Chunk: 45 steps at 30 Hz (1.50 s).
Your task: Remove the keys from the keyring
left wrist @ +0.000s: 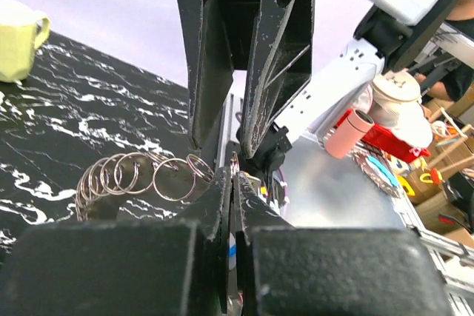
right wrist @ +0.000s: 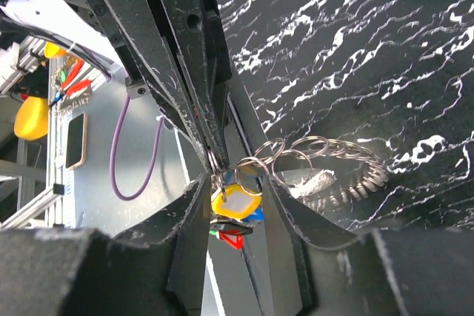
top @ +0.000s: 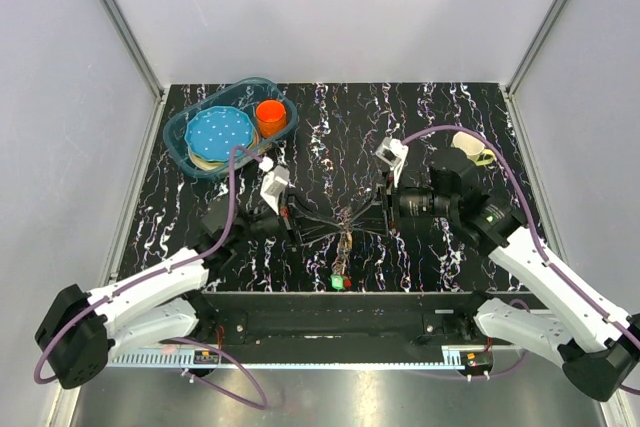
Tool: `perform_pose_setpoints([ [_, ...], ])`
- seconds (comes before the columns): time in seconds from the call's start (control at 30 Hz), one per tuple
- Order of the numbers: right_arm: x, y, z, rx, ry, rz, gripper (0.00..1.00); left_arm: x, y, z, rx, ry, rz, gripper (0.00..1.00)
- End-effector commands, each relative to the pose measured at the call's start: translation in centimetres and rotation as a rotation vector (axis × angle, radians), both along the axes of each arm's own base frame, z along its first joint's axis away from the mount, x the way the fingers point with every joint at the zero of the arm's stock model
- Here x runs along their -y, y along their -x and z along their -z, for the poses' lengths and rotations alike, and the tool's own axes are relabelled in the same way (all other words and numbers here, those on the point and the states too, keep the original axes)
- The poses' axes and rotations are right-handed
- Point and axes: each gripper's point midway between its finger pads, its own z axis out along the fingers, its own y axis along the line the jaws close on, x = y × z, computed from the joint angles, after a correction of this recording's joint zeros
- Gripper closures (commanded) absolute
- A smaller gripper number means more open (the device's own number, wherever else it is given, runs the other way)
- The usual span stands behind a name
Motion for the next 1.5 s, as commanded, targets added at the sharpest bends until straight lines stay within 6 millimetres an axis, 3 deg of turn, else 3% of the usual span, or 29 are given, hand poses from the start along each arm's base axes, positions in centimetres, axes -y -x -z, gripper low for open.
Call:
perform_pose_setpoints([
  [0.0,-0.6,-1.0,-3.6,0.080,-0.141,0.057,0.59,-1.3,-0.4,-5.1,0.160,0.189,-0.092,1.00],
  [0.23,-1.4,0.3,-4.1,0.038,-0.205,-0.031,0.60,-1.9,0.1,-6.3,0.227,0.247,-0.099,1.00],
  [0.33,-1.7,0.7,-4.5,0.033,-0.239,-0.058,0.64,-2.3,0.3,-6.7,0.250,0.280,-0.107,1.00],
  [0.43,-1.9,1.0,-4.6,0.014,-0.263,-0.083,0.76,-2.8,0.2,-7.0,0.267,0.301,-0.134,1.00],
  [0.67,-2.0,1.2,-4.7,0.011,-0.289,-0.093,0.78,-3.6,0.0,-7.2,0.297,0.301,-0.187,1.00],
  [0.83,-2.2,0.8,-4.6,0.014,-0.300,-0.087,0.88,-3.7,0.2,-7.4,0.304,0.300,-0.180,1.00],
  [1.1,-2.5,1.4,-4.6,-0.007,-0.314,-0.134,0.80,-3.6,0.2,-7.2,0.301,0.291,-0.173,1.00],
  [1.27,-2.6,1.9,-4.7,0.005,-0.349,-0.168,1.00,-3.4,0.1,-7.1,0.295,0.291,-0.170,1.00],
  [1.47,-2.9,1.8,-4.3,-0.068,-0.357,-0.164,1.00,-3.7,-0.6,-7.3,0.295,0.293,-0.218,1.00],
])
